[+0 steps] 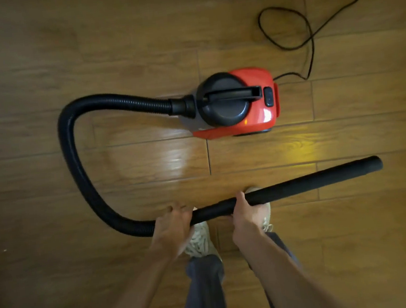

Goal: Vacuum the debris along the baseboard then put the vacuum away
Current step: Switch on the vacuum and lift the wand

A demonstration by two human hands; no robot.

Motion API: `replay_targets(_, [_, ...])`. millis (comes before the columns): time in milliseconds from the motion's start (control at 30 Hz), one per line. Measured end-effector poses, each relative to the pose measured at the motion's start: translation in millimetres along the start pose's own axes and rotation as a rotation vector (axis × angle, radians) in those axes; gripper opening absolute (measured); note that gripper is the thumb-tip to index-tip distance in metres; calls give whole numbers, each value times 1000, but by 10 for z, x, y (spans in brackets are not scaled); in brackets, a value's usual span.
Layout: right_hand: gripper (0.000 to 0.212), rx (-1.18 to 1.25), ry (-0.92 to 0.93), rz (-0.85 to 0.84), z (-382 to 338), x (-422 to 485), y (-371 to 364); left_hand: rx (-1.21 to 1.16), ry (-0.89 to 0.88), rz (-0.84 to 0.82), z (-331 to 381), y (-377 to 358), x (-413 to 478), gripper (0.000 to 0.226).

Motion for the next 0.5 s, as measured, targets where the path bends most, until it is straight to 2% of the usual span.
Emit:
replay_targets(133, [46,-8,206,-62,-538,-597,376,-134,24,72,180,322,-368,41])
replay_targets(267, [31,-83,512,-153,-1019,-1048,531,-324,74,212,290,618,-637,37])
replay_targets(400, [36,-254,813,-281,-1461,-1526,474,-579,89,366,264,909,-841,27])
replay_targets(500, [39,-363,979,-420,-1692,-1921,306,-746,111,450,201,1057,-947,30])
Point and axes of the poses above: each hand's wrist, its own x-axis towards the middle knuckle, its own y-axis out of the back of the hand, z = x × y, the point moved 10 cm from there along x, towards the middle knuckle, and after that the axes turned 5 degrees about z, right-handed, at the moved point
